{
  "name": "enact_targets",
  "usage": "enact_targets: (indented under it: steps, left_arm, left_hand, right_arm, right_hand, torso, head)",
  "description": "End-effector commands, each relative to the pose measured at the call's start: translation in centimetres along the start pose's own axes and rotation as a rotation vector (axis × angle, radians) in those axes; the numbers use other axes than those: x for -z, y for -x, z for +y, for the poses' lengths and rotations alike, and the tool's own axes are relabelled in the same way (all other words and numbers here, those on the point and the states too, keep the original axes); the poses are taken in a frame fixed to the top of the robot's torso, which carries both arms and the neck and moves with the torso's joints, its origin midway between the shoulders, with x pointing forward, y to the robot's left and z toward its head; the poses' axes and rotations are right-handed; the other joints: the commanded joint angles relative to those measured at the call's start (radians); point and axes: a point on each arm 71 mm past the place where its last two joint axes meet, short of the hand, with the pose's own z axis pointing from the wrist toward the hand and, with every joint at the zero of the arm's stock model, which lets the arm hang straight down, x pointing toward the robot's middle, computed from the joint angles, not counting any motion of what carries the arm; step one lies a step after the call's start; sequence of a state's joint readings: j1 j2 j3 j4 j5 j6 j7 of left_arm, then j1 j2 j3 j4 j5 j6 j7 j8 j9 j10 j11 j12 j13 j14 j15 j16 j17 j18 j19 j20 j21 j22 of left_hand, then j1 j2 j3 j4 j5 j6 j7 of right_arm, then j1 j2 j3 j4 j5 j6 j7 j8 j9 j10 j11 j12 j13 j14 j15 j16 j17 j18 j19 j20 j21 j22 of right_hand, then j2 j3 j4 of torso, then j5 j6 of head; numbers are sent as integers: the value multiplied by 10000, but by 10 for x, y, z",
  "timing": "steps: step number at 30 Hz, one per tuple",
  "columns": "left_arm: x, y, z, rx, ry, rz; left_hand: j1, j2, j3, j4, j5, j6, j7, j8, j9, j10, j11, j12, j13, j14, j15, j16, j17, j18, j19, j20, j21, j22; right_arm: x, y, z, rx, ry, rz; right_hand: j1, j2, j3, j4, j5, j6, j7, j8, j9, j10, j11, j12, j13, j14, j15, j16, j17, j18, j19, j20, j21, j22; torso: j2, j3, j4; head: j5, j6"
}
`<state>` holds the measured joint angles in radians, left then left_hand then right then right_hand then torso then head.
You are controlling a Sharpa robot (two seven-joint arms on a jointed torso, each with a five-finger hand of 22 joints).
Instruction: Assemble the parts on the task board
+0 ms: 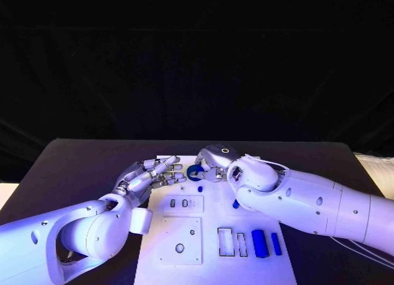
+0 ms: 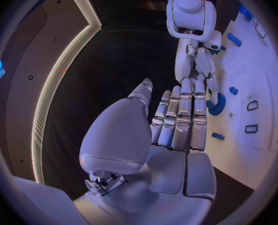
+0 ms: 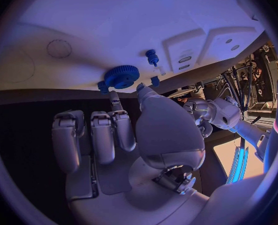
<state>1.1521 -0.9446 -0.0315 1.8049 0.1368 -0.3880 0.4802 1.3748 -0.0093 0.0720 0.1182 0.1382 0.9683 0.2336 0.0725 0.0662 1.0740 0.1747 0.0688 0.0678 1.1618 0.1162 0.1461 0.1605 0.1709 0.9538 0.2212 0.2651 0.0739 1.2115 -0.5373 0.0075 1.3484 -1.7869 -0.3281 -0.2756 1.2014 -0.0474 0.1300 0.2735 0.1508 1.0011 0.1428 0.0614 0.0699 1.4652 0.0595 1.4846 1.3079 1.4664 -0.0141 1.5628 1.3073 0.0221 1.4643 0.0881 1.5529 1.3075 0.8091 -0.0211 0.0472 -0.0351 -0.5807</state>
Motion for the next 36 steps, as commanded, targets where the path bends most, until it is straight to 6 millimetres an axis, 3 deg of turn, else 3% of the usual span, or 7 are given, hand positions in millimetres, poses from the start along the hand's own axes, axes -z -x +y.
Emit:
enact_targets:
  steps: [1, 7, 15, 20, 24, 30, 36]
  left_arm:
    - [0, -1, -1, 81, -63, 161]
    - [1, 2, -2, 52, -79, 94]
    - [-1, 7, -2, 13, -115, 0]
    - [-3, 12, -1, -37, -149, -72]
    - [-4, 14, -1, -33, -130, -51]
    - [-6, 15, 1, -29, -85, 97]
    - [-7, 15, 2, -40, -72, 102]
  left_hand:
    - [13, 48, 11, -46, -35, -61, 5, -58, -7, -69, -18, -41, -10, -47, 16, -47, 15, 124, -19, 71, -68, -11]
    - [13, 48, 11, -46, -35, -61, 5, -58, -7, -69, -18, -41, -10, -47, 16, -47, 15, 124, -19, 71, -68, -11]
    - [24, 58, 21, -58, -32, -62, 3, -58, -6, -74, -19, -40, -9, -50, 17, -55, 17, 124, -22, 73, -72, -14]
    - [36, 65, 29, -68, -30, -58, 0, -54, -4, -71, -21, -37, -8, -51, 17, -59, 18, 125, -23, 73, -74, -15]
    - [45, 70, 36, -77, -29, -53, -4, -51, -3, -67, -24, -34, -7, -52, 17, -63, 19, 125, -25, 74, -76, -17]
    - [63, 58, 41, -104, -31, -59, -8, -53, -4, -76, -24, -36, -8, -73, 21, -85, 18, 124, -36, 77, -86, -22]
    - [63, 58, 41, -104, -31, -59, -8, -53, -4, -76, -24, -36, -8, -73, 21, -85, 18, 124, -36, 77, -86, -22]
  right_arm:
    - [8, 13, -3, -586, 290, -1519]
    - [33, 33, -26, -1934, 589, -2516]
    - [75, 44, -93, -4193, -358, -1389]
    - [90, 42, -125, -4506, -848, -962]
    - [100, 40, -144, -4497, -1185, -692]
    - [108, 35, -161, -4448, -1556, -354]
    - [111, 24, -167, -4460, -1709, -32]
  right_hand:
    - [234, -27, 57, -140, 60, 82, -8, 57, 9, 672, -25, 25, 2117, 1031, -9, 56, 2578, -147, 909, 24, 37, 2314]
    - [562, -108, 184, -308, 88, -33, 31, 12, -20, 626, 0, -75, 2064, 1015, 4, 26, 2508, -133, 878, 28, 9, 2254]
    - [1330, -400, 321, -974, 0, -172, 93, 21, -24, 564, 49, -188, 2013, 1011, 48, 16, 2491, -127, 862, 69, -5, 2230]
    - [1677, -590, 274, -1366, -63, -162, 97, 28, -17, 543, 54, -230, 1995, 1019, 53, 31, 2526, -134, 875, 79, 7, 2258]
    - [1816, -663, 227, -1539, -112, -226, 111, 9, -27, 517, 64, -282, 1968, 1021, 62, 37, 2539, -137, 881, 85, 13, 2272]
    - [1815, -707, 156, -1584, -98, -315, 129, -5, -38, 512, 80, -291, 1966, 1027, 74, 48, 2565, -142, 893, 94, 23, 2296]
    - [1790, -726, 116, -1584, -88, -342, 134, -3, -39, 512, 86, -292, 1966, 1030, 79, 54, 2576, -145, 898, 98, 28, 2307]
  torso:
    - [-9, 13, -21]
    - [-19, 24, -111]
    - [-129, 114, -356]
    - [-162, 205, -445]
    - [-188, 250, -463]
    - [-186, 313, -480]
    - [-192, 302, -467]
  head:
    - [2, 18]
    - [19, 72]
    - [122, 114]
    - [114, 168]
    - [-8, 168]
    - [-28, 147]
    - [-10, 77]
